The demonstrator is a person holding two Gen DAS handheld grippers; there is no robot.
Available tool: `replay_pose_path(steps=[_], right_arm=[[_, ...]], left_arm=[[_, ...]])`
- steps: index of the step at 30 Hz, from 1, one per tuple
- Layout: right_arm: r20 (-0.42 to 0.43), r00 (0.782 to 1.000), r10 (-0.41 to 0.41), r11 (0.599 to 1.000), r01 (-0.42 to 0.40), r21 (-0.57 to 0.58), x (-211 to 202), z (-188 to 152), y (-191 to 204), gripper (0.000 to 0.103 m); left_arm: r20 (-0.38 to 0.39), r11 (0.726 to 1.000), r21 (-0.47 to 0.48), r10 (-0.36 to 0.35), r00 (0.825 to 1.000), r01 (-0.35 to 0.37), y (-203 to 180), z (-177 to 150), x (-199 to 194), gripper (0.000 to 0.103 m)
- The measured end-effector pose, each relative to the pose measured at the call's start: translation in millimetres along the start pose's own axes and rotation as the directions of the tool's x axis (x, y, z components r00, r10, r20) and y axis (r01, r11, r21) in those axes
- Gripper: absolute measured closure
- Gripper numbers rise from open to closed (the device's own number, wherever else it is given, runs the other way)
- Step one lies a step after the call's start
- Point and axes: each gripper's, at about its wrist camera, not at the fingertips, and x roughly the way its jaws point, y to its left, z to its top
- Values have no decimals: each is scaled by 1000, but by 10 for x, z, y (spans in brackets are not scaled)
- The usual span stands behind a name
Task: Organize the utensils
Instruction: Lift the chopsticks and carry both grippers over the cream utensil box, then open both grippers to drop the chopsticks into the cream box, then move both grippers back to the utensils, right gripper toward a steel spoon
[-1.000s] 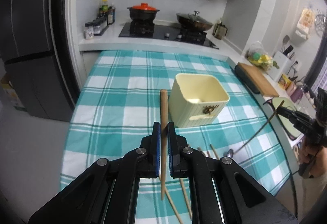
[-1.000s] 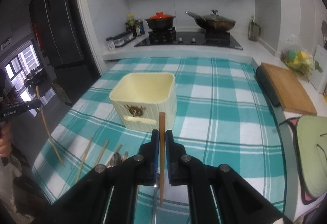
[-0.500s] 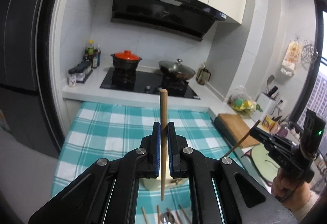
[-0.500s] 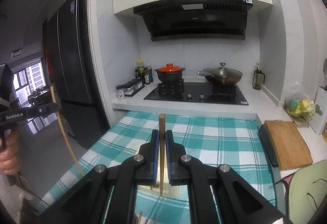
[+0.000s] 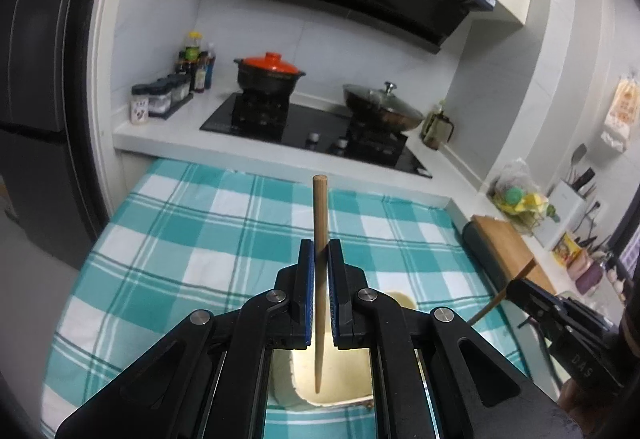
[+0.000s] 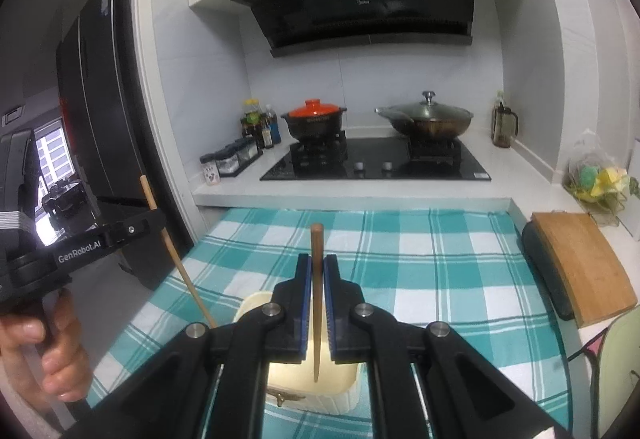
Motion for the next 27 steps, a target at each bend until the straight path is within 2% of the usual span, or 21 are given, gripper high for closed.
replay_pose_path(steps=[7,11,13,14,15,17,18,20,21,24,27], right_arm=[[-139,990,-9,998,17,57,387,-347,-168,97],[-153,988,-34,996,47,76,438,-406,-233,96],[-180,983,-28,993,48,107,471,-403,-288,93],[-199,980,-29,991,54,120,492,-402,-321,92],[-211,977,-33,990,62,130,506,-398,-356,88],[-210,977,-39,986,72,151,465,-409,-410,58],[-195,980,-45,984,77,163,408,-415,-435,55],[-172,984,-48,981,80,180,264,-430,-488,55],[-164,986,-40,980,70,184,170,-446,-500,55],[-135,990,-32,985,54,161,-201,-553,-506,54],[-111,993,-28,994,39,98,-646,-803,-466,48]], left_arm=[[-91,998,52,23,996,-19,20,-352,315,98],[-123,999,20,38,992,-36,104,-393,340,95],[-125,999,17,52,991,-50,136,-386,299,78],[-119,998,19,60,991,-58,150,-381,248,59],[-105,997,22,69,992,-67,163,-378,177,46],[-76,997,30,67,995,-65,201,-384,-7,40],[-70,998,41,50,996,-47,220,-412,-127,38],[-60,997,71,30,998,-26,273,-506,-379,26],[-48,995,94,32,998,-27,301,-590,-536,19],[-9,986,158,50,999,-48,410,-906,-986,7],[-34,977,208,60,998,-51,535,-1311,-1334,5]])
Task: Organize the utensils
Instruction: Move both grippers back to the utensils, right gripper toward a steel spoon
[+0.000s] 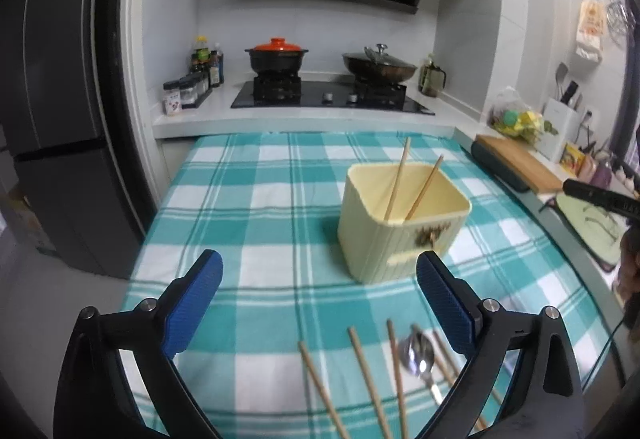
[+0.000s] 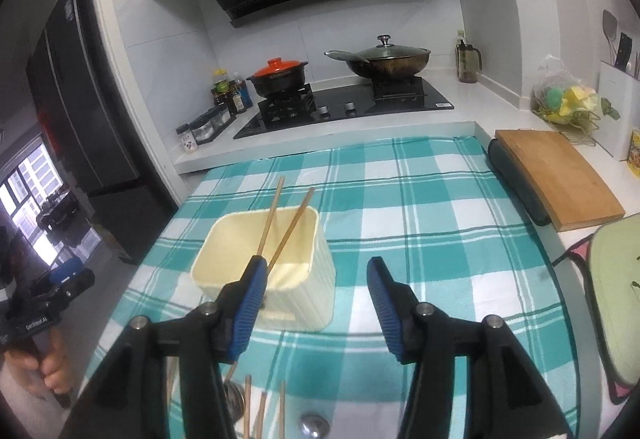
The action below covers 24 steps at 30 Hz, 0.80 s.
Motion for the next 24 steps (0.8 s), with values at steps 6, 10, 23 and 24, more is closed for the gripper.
replay_pose_path(steps=[6,10,23,24], right_arm=[[10,999,-40,994,41,-99,-581,-951,-28,48],[-6,996,-93,995,93,-42,-757,-1665,-98,48],[-67,995,-73,992,65,-110,-722,-2252,188,48],[-64,996,-57,993,50,-106,-709,-2236,214,48]], left_arm=[[-128,999,-36,-31,991,26,50,-935,-344,5],[-195,999,-46,-12,981,3,-76,-1355,-383,4],[-214,990,-144,-32,976,1,-408,-1422,-402,0],[-222,994,-107,3,975,-28,-447,-1445,-393,1]])
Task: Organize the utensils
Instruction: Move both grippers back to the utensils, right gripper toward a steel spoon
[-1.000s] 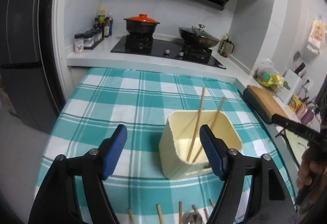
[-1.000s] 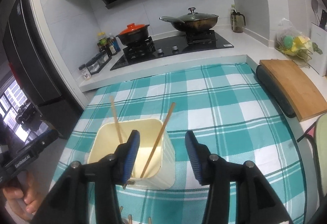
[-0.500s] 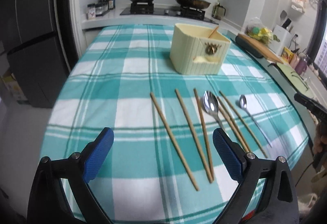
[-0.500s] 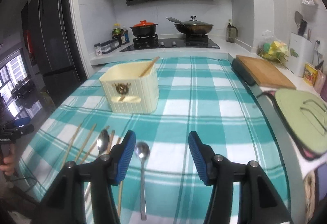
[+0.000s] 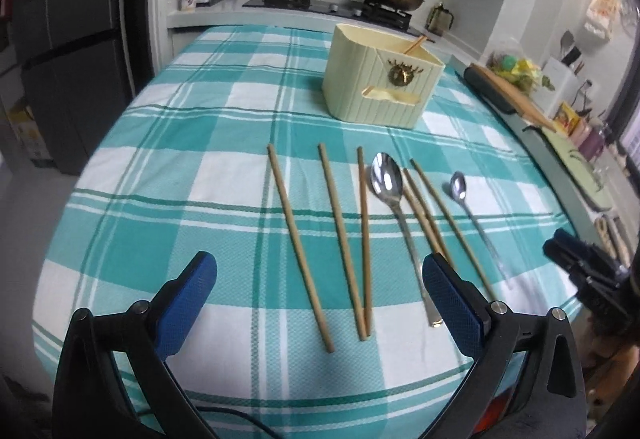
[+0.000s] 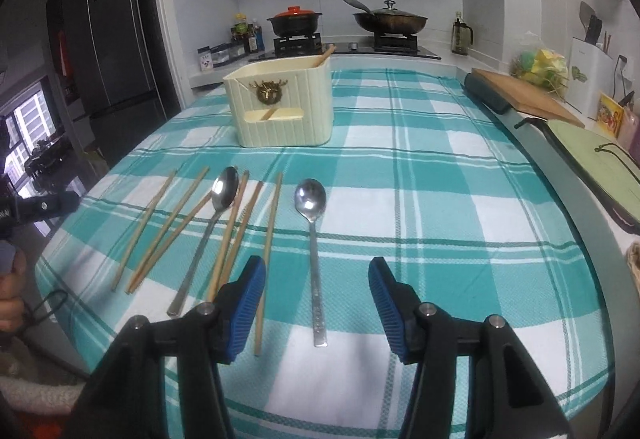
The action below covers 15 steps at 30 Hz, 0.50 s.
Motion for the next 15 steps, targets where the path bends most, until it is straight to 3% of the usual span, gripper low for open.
replay_pose_path(steps=[3,8,15], right_arm=[[0,1000,26,1000,-26,-9,48,-1,105,48],[-38,998,47,998,-48,-38,139,-99,222,48],[-63,996,56,998,-59,-36,182,-131,288,48]], left_arm=[[-15,997,50,56,998,-56,-41,-95,34,1],[-53,999,28,44,998,-42,-8,-212,91,1],[-50,996,45,85,995,-83,-15,-244,108,1]])
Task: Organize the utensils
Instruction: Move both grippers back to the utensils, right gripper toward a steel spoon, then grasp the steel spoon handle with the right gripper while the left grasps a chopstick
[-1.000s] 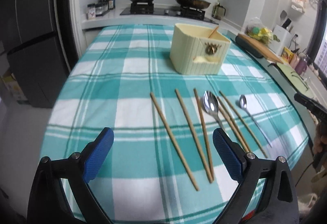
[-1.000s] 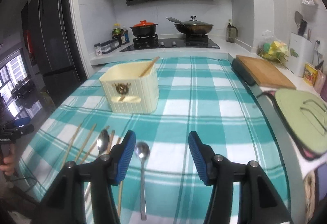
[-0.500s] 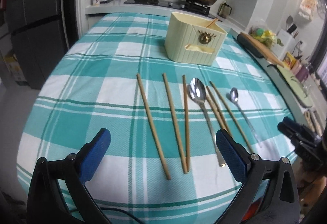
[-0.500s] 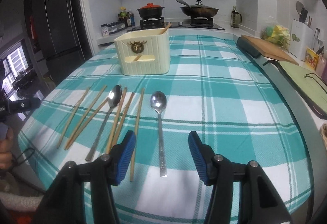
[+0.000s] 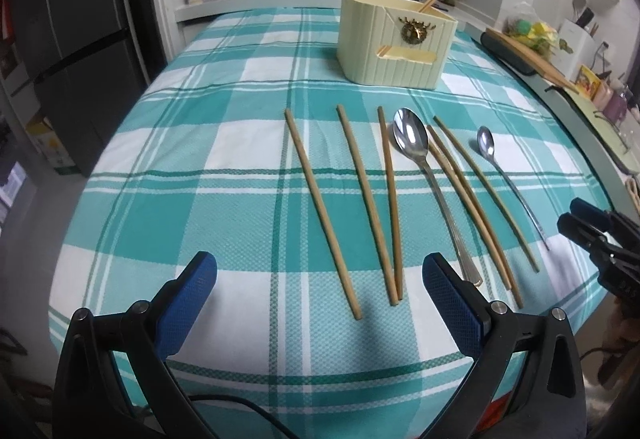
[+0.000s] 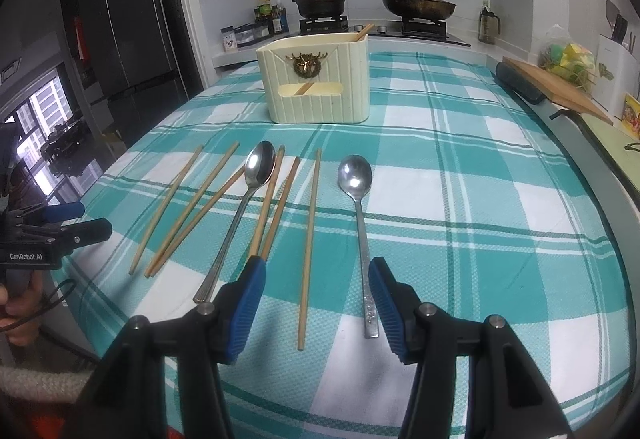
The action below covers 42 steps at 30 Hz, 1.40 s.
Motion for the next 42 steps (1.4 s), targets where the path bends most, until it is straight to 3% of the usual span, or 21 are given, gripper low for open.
replay_pose_path(steps=[26,42], right_arm=[[23,999,-41,999,42,-33,-210,-105,149,48],[-6,999,-48,999,48,-12,-86,-131,141,48]], left_arm=[[15,999,-48,7,1000,-6,85,-154,-106,1],[-26,986,-152,57,998,-61,463,-57,82,1]])
